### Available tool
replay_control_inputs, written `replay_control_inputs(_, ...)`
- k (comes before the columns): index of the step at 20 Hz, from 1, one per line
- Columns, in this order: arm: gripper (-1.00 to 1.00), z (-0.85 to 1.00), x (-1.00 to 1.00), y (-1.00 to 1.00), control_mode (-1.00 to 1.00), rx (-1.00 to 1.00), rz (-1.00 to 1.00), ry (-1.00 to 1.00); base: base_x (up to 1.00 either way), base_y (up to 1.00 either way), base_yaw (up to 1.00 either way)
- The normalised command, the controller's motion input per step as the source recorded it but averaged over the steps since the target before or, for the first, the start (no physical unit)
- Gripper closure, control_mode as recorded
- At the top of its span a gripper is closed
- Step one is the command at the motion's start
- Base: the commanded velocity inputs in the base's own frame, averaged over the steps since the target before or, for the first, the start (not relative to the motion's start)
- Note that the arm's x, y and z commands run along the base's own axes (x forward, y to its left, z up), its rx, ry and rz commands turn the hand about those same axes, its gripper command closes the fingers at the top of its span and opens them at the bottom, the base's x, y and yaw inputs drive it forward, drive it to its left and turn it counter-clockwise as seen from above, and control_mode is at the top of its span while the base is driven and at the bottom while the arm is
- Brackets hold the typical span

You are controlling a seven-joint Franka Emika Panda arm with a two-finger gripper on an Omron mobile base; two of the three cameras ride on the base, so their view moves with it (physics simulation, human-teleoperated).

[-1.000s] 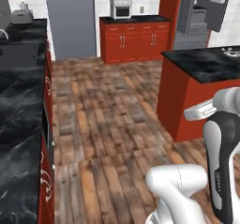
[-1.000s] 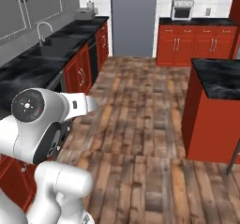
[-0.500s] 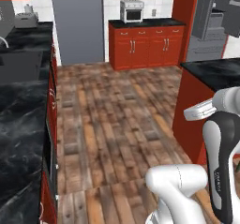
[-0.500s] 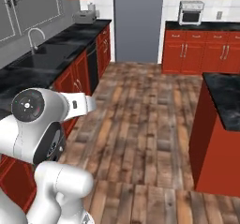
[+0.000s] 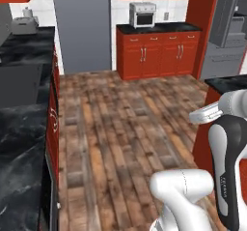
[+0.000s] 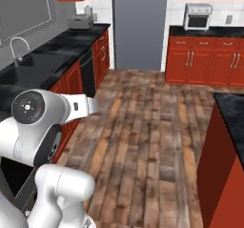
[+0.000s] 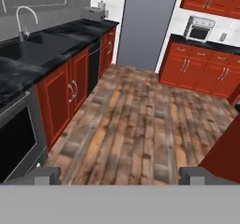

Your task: Take the donuts from the fridge and place them on the empty tray on the dining counter.

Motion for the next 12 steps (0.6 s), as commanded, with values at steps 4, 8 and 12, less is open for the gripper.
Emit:
replay_control_inputs(4,-1.0,0.0,0.0,0.0,1.0,0.0,0.0,0.0,1.0,-0.27,0.03)
replay_control_inputs(8,-1.0,0.0,0.0,0.0,1.0,0.0,0.0,0.0,1.0,-0.4,0.05)
replay_control_inputs(12,-1.0,0.0,0.0,0.0,1.0,0.0,0.0,0.0,1.0,-0.65,0.0)
